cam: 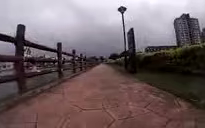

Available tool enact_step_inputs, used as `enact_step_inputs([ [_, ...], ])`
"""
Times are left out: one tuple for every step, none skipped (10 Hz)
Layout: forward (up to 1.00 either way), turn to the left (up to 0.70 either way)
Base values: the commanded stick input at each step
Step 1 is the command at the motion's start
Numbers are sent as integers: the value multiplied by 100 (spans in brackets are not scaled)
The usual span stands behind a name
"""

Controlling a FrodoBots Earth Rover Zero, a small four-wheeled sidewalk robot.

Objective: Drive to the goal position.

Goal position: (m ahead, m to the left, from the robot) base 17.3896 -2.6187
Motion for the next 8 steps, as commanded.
enact_step_inputs([
  [100, 0],
  [100, 0],
  [100, 0],
  [100, 0],
  [100, 0],
  [100, 0],
  [100, 0],
  [100, 0],
])
